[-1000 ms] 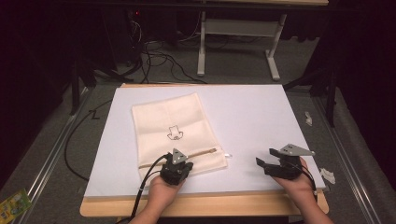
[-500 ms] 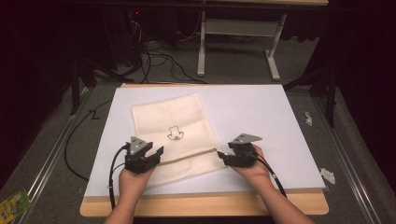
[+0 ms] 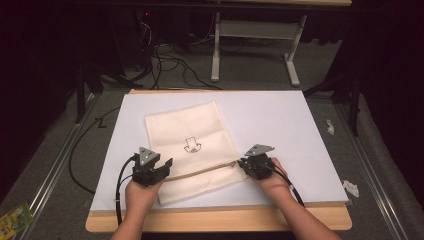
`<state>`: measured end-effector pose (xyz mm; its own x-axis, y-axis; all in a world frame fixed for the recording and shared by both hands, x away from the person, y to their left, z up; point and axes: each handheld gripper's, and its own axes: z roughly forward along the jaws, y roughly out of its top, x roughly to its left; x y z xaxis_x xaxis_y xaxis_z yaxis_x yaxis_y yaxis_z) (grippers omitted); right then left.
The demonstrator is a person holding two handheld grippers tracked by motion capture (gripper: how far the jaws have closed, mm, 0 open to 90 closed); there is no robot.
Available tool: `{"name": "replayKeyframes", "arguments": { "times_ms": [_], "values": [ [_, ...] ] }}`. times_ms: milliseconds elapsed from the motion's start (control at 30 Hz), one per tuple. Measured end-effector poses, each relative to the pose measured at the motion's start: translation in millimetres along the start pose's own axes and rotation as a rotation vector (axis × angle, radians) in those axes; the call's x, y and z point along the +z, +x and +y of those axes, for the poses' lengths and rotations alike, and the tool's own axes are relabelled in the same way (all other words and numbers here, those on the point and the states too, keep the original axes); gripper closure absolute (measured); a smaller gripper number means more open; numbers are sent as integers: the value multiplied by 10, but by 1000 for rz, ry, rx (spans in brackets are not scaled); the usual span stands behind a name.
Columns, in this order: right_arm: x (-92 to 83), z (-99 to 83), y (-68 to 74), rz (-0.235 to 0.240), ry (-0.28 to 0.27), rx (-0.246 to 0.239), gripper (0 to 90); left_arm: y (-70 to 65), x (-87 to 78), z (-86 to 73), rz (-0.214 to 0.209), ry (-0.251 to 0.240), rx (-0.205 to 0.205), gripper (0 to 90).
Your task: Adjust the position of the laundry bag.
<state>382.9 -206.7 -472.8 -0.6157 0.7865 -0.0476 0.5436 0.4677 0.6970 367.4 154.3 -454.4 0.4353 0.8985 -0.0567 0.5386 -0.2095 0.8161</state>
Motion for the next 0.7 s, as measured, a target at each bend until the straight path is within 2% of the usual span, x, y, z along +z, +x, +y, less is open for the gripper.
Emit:
{"name": "replayKeyframes", "arguments": {
  "times_ms": [33, 67, 100, 133, 200, 267, 333, 367, 400, 467, 500, 533, 567, 600, 633, 700],
  "values": [
    [-71, -62, -75, -18, 4, 2, 821, 27, 77, -45, 3, 29, -32, 482],
    [-71, -62, -75, -18, 4, 2, 821, 27, 77, -45, 3, 29, -32, 474],
    [-170, -151, -173, -44, 13, 2, 821, 16, 145, -75, 9, 61, -34, 466],
    [-170, -151, -173, -44, 13, 2, 821, 16, 145, -75, 9, 61, -34, 463],
    [-279, -269, -287, -49, 15, 22, 820, -19, 192, -78, -36, 72, -68, 456],
    [-401, -396, -385, -49, 22, 44, 819, -103, 224, -64, -85, 60, -81, 454],
    [-523, -514, -436, -60, 24, 47, 819, -233, 274, -42, -127, 57, -78, 453],
    [-645, -632, -466, -67, 26, 46, 819, -380, 334, -18, -145, 69, -54, 454],
    [-645, -632, -466, -67, 26, 46, 819, -380, 334, -18, -145, 69, -54, 454],
    [-717, -711, -482, -70, 22, 54, 818, -494, 389, 1, -136, 86, -20, 462],
    [-775, -775, -503, -68, 18, 63, 818, -554, 431, 9, -127, 98, -10, 525],
    [-775, -775, -503, -68, 18, 63, 818, -587, 469, 13, -117, 108, 9, 525],
    [-803, -812, -517, -64, 11, 77, 818, -625, 507, 9, -107, 138, 21, 684],
    [-803, -812, -517, -64, 11, 77, 818, -652, 522, 9, -90, 129, 55, 684],
    [-813, -828, -518, -62, 7, 78, 817, -664, 552, 43, -94, 129, 95, 855],
    [-814, -836, -508, -61, 6, 73, 817, -655, 591, 82, -92, 127, 92, 879]
  ]
}}
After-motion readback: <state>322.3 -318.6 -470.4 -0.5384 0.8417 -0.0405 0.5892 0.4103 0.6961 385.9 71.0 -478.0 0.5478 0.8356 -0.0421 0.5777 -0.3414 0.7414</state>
